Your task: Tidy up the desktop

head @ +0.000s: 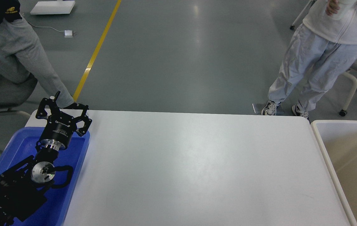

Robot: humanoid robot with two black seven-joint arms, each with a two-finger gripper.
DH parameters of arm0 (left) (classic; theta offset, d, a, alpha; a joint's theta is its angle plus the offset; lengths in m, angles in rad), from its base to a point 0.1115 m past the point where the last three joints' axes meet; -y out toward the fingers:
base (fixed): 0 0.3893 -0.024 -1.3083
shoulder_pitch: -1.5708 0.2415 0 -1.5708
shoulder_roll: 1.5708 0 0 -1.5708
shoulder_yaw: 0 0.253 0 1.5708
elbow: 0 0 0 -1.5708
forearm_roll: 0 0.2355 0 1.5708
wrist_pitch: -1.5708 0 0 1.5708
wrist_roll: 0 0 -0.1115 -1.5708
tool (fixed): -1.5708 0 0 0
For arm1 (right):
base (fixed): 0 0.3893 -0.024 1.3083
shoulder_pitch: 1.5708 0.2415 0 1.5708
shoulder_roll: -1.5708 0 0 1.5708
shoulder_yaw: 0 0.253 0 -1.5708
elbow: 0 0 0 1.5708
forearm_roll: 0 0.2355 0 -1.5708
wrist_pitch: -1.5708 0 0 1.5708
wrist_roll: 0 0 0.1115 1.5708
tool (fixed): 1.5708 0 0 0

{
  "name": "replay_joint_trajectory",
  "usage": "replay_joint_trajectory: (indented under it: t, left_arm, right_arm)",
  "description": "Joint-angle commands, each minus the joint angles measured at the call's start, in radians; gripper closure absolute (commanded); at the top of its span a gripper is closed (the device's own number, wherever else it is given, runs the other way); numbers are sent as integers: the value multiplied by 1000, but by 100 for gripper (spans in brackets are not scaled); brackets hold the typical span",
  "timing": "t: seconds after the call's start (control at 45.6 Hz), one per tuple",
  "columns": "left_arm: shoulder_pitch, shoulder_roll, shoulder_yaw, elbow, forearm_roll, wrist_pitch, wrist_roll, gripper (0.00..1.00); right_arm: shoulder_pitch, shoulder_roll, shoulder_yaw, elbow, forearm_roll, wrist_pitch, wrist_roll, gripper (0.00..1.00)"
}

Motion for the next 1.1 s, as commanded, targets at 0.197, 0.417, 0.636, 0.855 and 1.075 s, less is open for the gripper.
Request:
replay_joint_trajectory:
  t: [0.197,0.417,0.636,0.855,1.075]
  left_arm:
    - [0,0,1,0,-1,0,0,0]
    - [2,0,1,0,-1,0,0,0]
    - [2,0,1,0,-1,0,0,0]
    - [2,0,1,0,1,0,0,0]
    - [2,-1,1,1,-1,0,0,0]
  right_arm:
    - [-274,379,118,-547,202,18,-8,100]
    - [-305,506,141,-716,205,13,-34,100]
    - [-331,557,239,-731,204,1,-107,100]
    - [-329,566,274,-751,204,-11,-107,100]
    - [-315,583,268,-780,204,-30,-107,100]
